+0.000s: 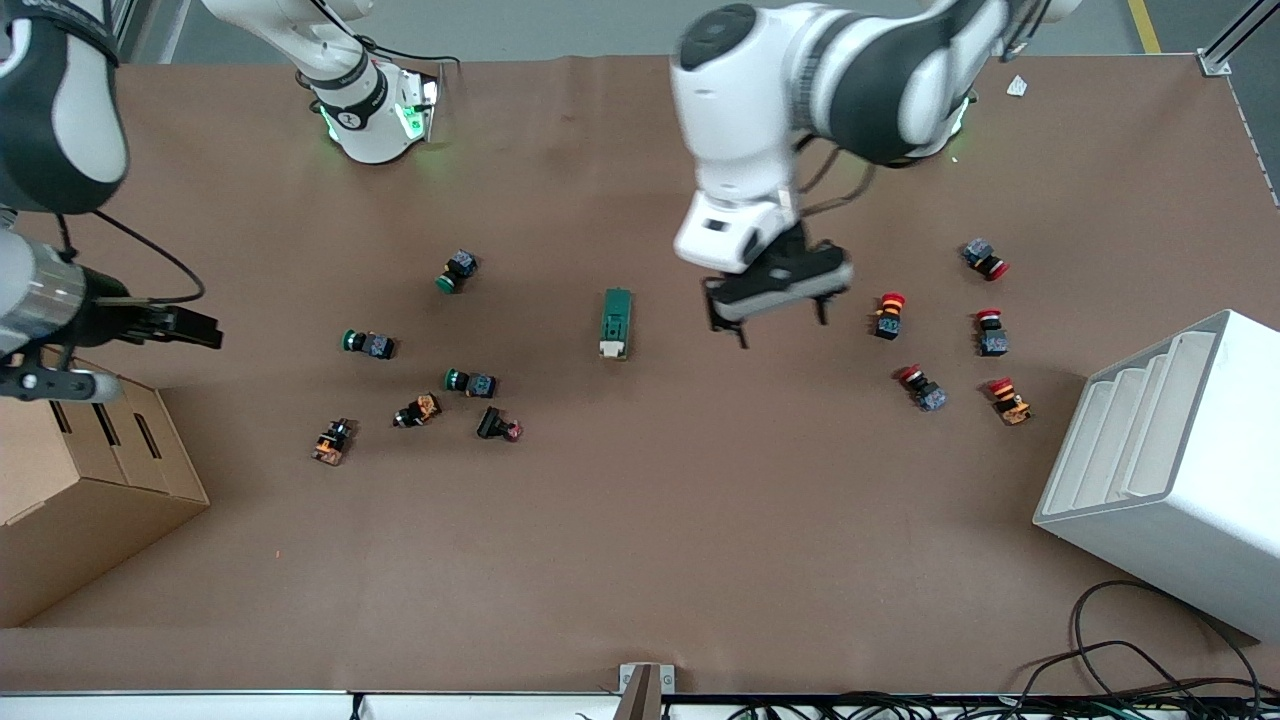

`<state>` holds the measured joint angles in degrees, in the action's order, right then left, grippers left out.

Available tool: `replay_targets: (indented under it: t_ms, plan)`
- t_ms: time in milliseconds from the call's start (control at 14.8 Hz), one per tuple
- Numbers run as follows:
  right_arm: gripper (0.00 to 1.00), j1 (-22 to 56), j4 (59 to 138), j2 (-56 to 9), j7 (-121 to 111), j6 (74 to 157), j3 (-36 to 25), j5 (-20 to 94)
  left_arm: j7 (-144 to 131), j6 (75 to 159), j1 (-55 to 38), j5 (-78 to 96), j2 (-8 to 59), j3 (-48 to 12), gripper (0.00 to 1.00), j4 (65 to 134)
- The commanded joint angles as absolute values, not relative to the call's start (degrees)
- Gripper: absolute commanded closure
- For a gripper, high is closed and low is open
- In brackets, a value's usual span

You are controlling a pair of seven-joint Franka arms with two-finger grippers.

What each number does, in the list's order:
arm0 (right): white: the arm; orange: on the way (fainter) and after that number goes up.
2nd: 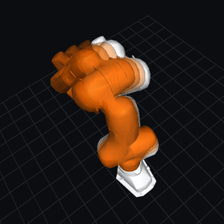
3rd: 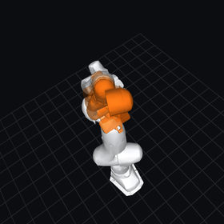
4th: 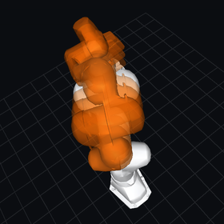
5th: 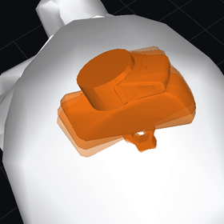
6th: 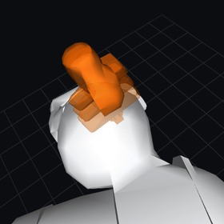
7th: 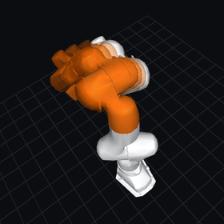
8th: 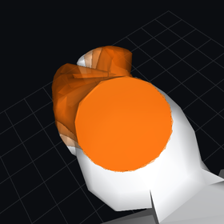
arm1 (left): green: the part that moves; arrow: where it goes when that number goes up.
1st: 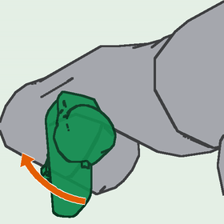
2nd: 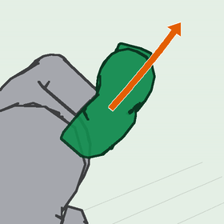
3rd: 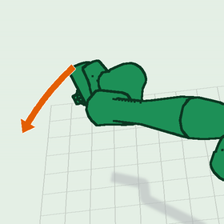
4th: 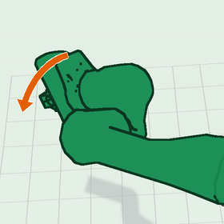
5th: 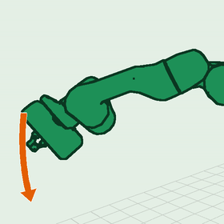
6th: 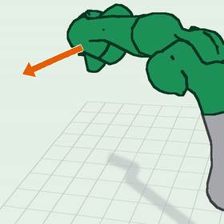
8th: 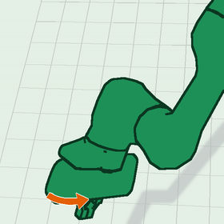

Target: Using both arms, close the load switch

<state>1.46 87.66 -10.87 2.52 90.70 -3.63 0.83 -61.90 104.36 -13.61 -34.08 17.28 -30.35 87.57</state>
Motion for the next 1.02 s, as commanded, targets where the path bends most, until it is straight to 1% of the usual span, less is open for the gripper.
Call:
replay_targets:
  t_ms: [0,203,339,474,745,948]
  plan:
    - [0.0,-0.5,85.1,-10.8,1.8,88.2,-2.6,-0.2,-53.6,103.4,-7.8,-27.4,12.3,-30.8,0.0,88.5]
    - [0.0,-0.4,83.1,-10.8,1.8,86.5,-2.6,-1.4,-48.5,103.4,-2.7,-19.2,9.6,-30.8,0.0,88.0]
    - [0.0,-0.5,82.5,-10.9,1.8,86.5,-2.6,-1.4,-42.8,102.8,-1.8,-15.3,7.2,-29.5,0.0,88.0]
    - [0.0,-0.4,82.4,-11.2,1.8,86.5,-2.6,-1.5,-35.1,100.0,-2.7,-11.5,5.4,-24.7,0.0,88.1]
    - [0.0,-0.2,80.9,-11.3,1.8,86.4,-2.5,-1.8,-23.8,93.7,-2.5,-6.4,1.8,-19.4,0.0,88.3]
    - [0.0,-0.2,80.3,-11.3,1.7,86.5,-2.5,-1.4,-11.5,89.5,-2.1,-2.9,-0.7,-13.3,0.0,88.8]
